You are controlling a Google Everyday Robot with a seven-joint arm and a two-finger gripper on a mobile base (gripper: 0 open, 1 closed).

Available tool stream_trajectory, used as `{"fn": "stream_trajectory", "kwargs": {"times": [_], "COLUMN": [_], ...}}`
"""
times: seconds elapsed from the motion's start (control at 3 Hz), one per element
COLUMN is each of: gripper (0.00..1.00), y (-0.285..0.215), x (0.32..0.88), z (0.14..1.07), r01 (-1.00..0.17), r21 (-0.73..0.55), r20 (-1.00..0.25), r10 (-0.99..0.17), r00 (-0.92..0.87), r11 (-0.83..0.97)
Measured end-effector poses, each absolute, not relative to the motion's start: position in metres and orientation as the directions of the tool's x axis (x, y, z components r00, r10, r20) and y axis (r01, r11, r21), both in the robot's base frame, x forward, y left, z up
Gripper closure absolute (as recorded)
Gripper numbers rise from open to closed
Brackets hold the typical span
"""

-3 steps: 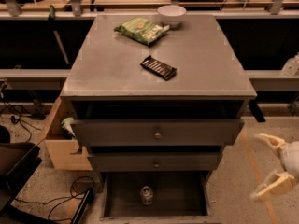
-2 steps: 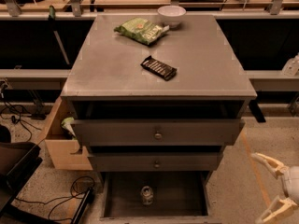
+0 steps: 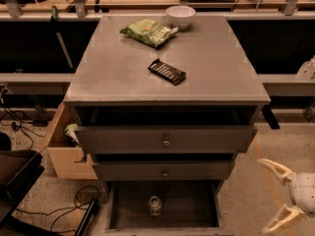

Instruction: Pick 7up can from bottom drawer and place on counter

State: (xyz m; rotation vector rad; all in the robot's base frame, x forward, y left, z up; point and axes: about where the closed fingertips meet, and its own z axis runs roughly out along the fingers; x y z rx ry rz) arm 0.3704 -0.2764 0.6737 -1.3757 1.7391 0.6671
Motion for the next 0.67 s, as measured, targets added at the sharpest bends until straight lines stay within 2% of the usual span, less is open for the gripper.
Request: {"fn": "stream_trajectory", "kwargs": {"times": [0.67], "gripper": [0.00], "y": [-0.219], "x": [0.410], "z": [0.604], "r01": [-0.922], "r21": [-0.132], "r20": [-0.955], "r10": [-0.295], "r00": [0.021], "r11": [0.363]}}
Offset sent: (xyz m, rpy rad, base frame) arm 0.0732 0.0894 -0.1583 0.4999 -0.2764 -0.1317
